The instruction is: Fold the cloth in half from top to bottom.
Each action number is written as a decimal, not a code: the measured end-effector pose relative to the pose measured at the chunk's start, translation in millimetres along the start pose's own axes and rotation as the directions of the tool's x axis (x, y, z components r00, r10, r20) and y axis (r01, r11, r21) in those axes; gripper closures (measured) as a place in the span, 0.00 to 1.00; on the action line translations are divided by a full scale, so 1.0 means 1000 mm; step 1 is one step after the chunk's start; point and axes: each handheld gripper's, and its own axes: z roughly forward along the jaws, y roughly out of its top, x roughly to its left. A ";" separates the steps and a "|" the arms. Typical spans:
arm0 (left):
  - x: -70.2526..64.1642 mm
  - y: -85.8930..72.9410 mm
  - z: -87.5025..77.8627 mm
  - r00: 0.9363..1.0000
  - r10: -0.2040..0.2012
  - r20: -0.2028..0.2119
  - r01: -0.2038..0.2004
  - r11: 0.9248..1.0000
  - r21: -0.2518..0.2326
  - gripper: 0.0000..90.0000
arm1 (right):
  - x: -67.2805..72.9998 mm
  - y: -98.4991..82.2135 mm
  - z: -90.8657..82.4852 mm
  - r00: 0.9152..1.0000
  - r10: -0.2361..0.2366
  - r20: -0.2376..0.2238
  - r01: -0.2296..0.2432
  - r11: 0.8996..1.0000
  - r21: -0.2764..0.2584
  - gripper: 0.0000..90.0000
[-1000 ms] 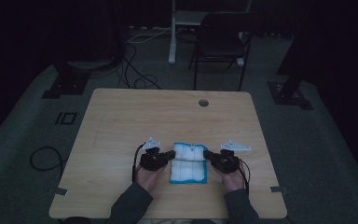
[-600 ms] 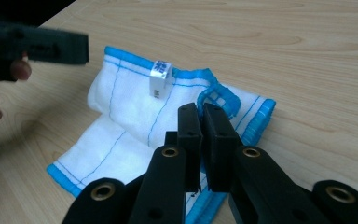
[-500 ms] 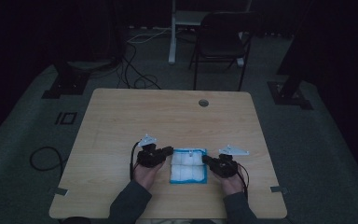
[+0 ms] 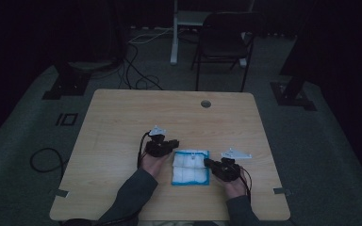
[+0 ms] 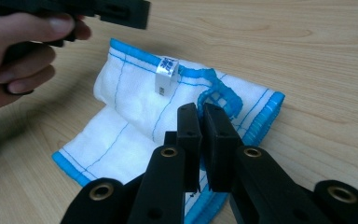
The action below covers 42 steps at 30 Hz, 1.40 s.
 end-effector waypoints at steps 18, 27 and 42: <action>-0.017 -0.027 -0.016 0.997 0.040 0.062 -0.041 0.999 0.010 0.88 | -0.001 -0.006 -0.008 0.999 0.008 0.035 -0.008 1.000 -0.006 0.76; -0.022 -0.036 -0.027 0.996 0.040 0.085 -0.040 0.999 0.000 0.87 | 0.002 -0.007 -0.010 0.999 -0.005 0.047 0.005 1.000 -0.001 0.74; -0.036 -0.048 -0.027 0.987 0.073 0.140 -0.077 0.997 0.025 0.87 | -0.001 -0.010 -0.018 0.999 -0.001 0.040 0.001 1.000 -0.013 0.70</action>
